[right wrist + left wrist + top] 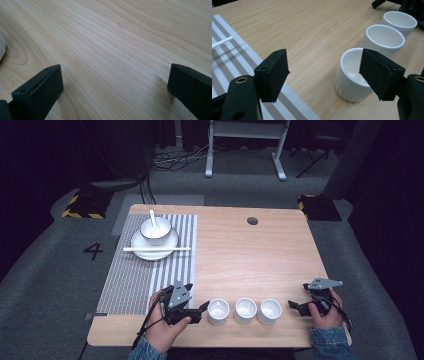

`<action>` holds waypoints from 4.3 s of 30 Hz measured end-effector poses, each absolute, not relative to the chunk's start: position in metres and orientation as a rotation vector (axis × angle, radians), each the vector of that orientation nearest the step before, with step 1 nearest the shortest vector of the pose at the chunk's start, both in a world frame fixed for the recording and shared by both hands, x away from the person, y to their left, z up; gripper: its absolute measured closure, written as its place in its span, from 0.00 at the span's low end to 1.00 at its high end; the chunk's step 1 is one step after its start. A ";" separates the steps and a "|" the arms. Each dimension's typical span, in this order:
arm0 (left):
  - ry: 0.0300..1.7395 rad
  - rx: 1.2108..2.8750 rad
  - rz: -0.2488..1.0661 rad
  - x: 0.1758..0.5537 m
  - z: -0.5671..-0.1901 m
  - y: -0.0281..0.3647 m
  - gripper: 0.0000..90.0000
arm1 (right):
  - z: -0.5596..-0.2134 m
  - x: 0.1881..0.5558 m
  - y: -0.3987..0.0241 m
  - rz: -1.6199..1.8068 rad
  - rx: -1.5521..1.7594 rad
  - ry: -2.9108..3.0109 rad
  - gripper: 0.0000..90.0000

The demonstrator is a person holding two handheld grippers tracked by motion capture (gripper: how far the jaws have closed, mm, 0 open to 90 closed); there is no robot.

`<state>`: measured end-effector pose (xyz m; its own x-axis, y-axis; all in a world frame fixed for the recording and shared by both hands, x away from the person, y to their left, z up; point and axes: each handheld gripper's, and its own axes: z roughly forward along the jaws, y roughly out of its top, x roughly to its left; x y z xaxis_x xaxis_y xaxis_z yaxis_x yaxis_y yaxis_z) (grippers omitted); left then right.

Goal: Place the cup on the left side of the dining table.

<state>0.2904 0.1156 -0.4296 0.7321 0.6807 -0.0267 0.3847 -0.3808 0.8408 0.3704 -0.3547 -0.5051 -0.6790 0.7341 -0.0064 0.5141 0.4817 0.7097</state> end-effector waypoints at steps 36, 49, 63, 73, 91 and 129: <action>0.762 2.033 0.239 0.293 -0.481 0.064 0.25 | -0.505 0.370 -0.355 1.005 1.055 2.423 0.00; 0.740 2.071 0.311 0.293 -0.497 0.055 0.28 | -0.505 0.370 -0.355 1.005 1.055 2.423 0.00; 0.730 2.109 0.336 0.293 -0.498 0.053 0.30 | -0.505 0.370 -0.355 1.005 1.055 2.423 0.00; 0.723 2.143 0.302 0.296 -0.494 0.053 0.30 | -0.505 0.370 -0.355 1.005 1.055 2.423 0.00; 0.720 2.118 0.289 0.292 -0.452 0.062 0.30 | -0.505 0.370 -0.355 1.005 1.055 2.423 0.00; 0.860 1.975 0.461 0.331 -0.396 0.108 0.30 | -0.505 0.370 -0.355 1.005 1.055 2.423 0.00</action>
